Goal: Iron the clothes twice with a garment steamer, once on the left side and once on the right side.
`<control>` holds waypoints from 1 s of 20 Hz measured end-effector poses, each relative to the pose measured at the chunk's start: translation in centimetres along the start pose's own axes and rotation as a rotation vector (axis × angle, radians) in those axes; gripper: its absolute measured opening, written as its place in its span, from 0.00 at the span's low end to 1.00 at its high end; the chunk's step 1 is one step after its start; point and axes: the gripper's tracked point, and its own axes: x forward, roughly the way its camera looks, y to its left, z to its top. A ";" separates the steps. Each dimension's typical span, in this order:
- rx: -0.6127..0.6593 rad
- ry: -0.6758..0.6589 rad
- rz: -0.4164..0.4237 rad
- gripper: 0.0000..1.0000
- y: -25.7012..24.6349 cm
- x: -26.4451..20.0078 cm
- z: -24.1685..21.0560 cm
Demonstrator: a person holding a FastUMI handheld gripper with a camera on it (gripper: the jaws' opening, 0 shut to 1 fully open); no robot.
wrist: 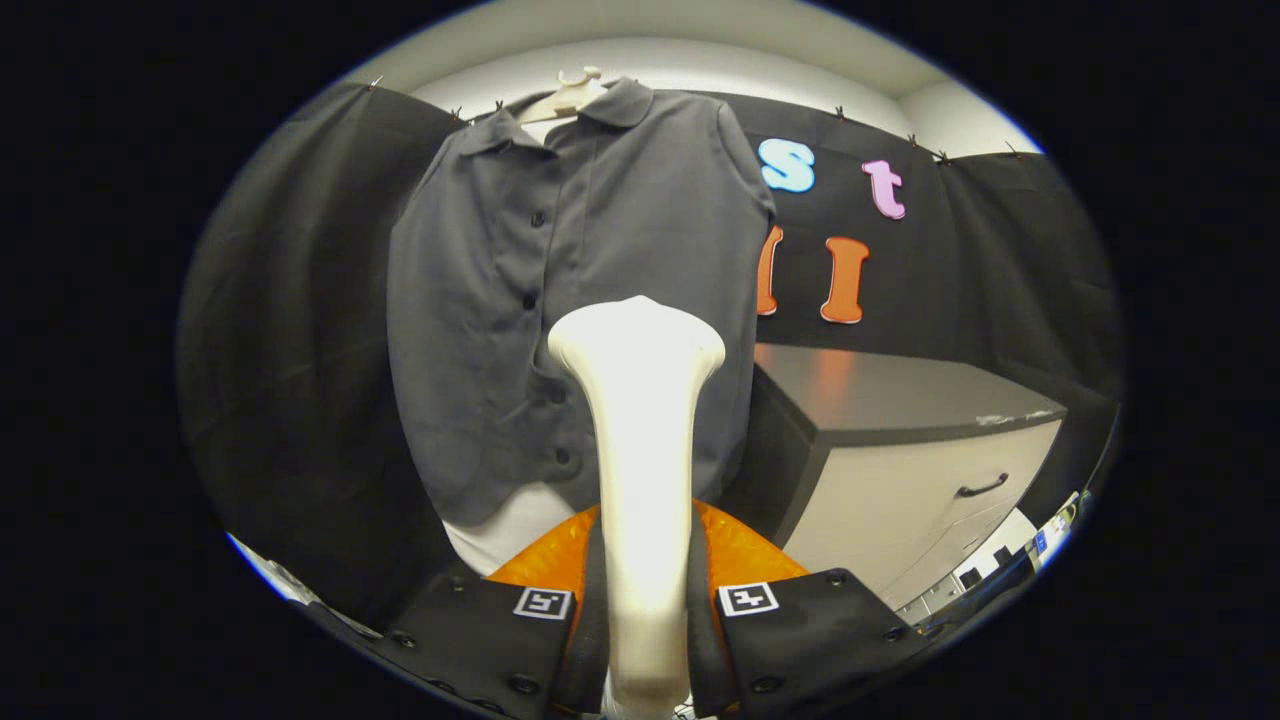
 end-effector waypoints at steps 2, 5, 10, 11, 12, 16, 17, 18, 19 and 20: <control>0.007 -0.061 -0.004 0.39 -0.3 -0.7 2.8; 0.014 -0.146 -0.009 0.39 -0.8 -2.2 7.1; 0.021 -0.245 0.010 0.39 -1.6 -5.0 12.0; 0.026 -0.257 0.018 0.39 -1.7 -5.5 12.7; 0.026 -0.267 0.019 0.39 -2.0 -5.9 13.4; 0.021 -0.303 0.019 0.39 -3.2 -7.8 15.7; 0.026 -0.306 0.025 0.39 -3.3 -8.2 16.2; 0.029 -0.311 0.026 0.39 -3.5 -8.4 16.6; 0.027 -0.319 0.021 0.39 -3.8 -8.8 17.0; 0.024 -0.328 0.016 0.39 -4.0 -9.2 17.3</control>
